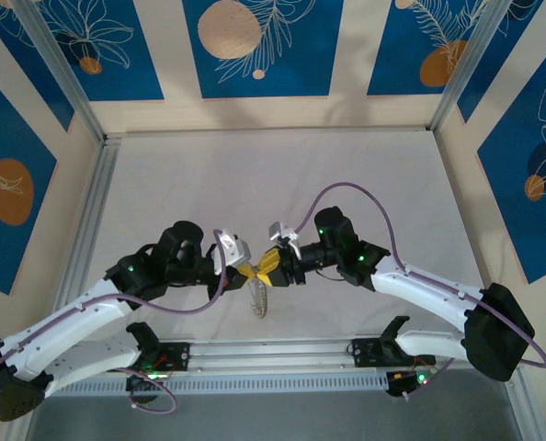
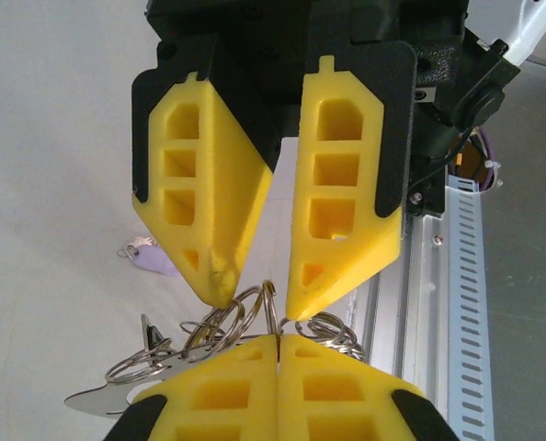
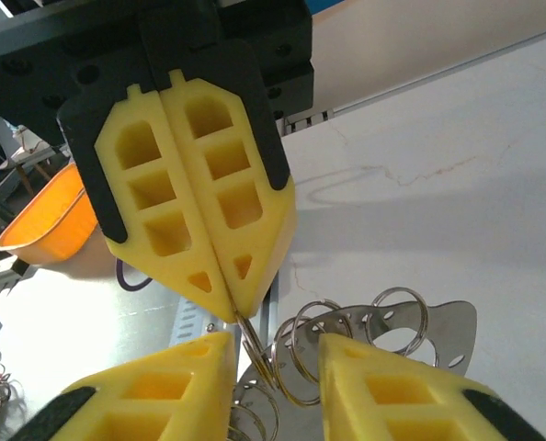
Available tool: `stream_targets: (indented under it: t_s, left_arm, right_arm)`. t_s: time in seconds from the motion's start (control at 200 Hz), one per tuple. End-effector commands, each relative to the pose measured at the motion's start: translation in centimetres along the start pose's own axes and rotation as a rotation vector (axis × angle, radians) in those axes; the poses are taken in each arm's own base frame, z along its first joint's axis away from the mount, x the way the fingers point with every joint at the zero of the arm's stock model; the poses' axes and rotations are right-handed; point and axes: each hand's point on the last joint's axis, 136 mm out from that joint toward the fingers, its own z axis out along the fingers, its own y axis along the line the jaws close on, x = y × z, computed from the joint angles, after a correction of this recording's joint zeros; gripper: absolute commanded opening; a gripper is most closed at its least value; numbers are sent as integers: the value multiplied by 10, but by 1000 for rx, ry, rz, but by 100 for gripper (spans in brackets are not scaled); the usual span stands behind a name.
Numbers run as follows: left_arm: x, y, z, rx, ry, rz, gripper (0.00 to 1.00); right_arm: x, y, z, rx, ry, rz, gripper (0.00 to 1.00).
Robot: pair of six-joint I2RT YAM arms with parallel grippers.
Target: Put the keys on the keyring
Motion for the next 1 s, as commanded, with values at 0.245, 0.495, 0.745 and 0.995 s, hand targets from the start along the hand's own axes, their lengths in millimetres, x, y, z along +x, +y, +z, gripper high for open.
stream_targets:
  t_s: [0.245,0.495,0.745,0.995]
  left_arm:
    - [-26,-1,-2,11,-73,43,0]
    - [-19,9,4,-26,-42,13,0]
    - [-21,9,-8,-27,-71,-38,10]
    - [-43,-16,-22,98,-149,-30,42]
  right_arm:
    - [-4,13,7,-55,2,-57,0]
    - [-5,8,0,-15,-27,-50,0]
    - [-17,9,-18,20,-101,-79,0]
    - [-45,32,-39,-2,-189,-182,0]
